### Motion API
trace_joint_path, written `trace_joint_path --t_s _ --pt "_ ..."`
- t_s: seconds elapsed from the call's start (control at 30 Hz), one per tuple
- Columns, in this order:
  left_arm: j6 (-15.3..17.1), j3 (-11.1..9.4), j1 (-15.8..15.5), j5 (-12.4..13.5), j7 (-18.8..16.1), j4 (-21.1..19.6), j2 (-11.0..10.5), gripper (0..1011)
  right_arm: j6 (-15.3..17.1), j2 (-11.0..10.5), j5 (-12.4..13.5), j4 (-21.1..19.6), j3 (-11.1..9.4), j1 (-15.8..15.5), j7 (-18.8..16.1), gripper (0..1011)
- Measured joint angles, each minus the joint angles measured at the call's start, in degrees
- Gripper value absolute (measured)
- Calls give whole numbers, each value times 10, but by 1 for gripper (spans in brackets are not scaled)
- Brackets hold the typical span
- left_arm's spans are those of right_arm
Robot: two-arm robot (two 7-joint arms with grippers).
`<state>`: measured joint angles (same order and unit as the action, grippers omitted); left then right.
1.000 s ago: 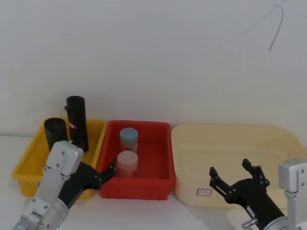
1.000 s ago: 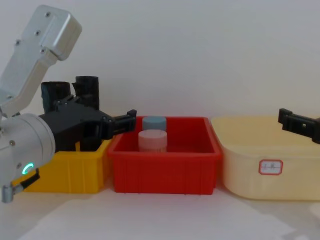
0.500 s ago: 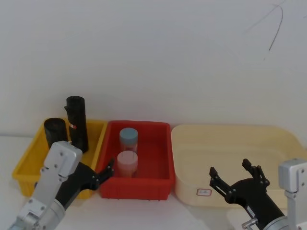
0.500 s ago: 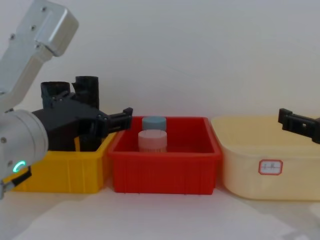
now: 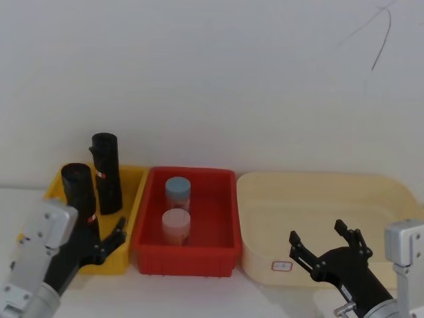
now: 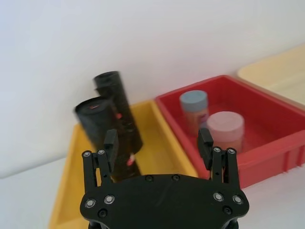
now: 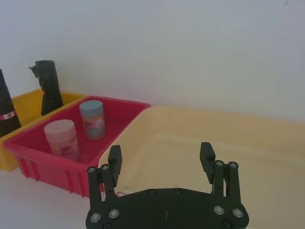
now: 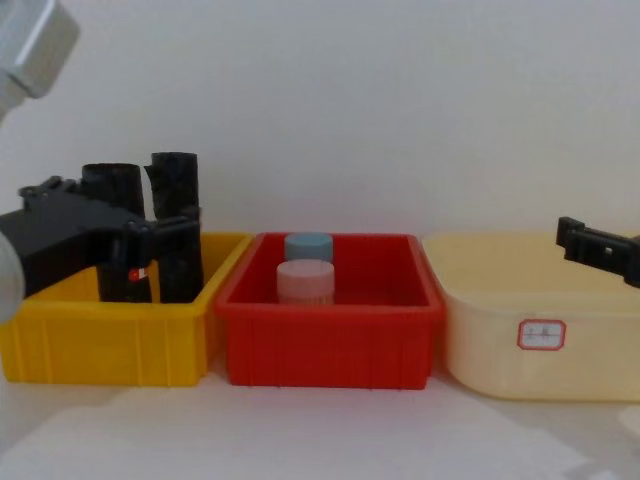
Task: Pick up the garbage bag with the one hand and transfer it to the other hand.
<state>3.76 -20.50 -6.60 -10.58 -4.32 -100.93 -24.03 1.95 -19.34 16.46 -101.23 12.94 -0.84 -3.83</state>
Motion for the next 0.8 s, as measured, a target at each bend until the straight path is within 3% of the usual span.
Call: trace_joint_path --t_s 0.4,0.8 --pt "0 45 18 -17 -27 4 9 1001 0 0 0 0 0 0 0 1001" --pt "-19 60 -21 -32 -17 70 31 1001 0 0 0 0 0 0 0 1001"
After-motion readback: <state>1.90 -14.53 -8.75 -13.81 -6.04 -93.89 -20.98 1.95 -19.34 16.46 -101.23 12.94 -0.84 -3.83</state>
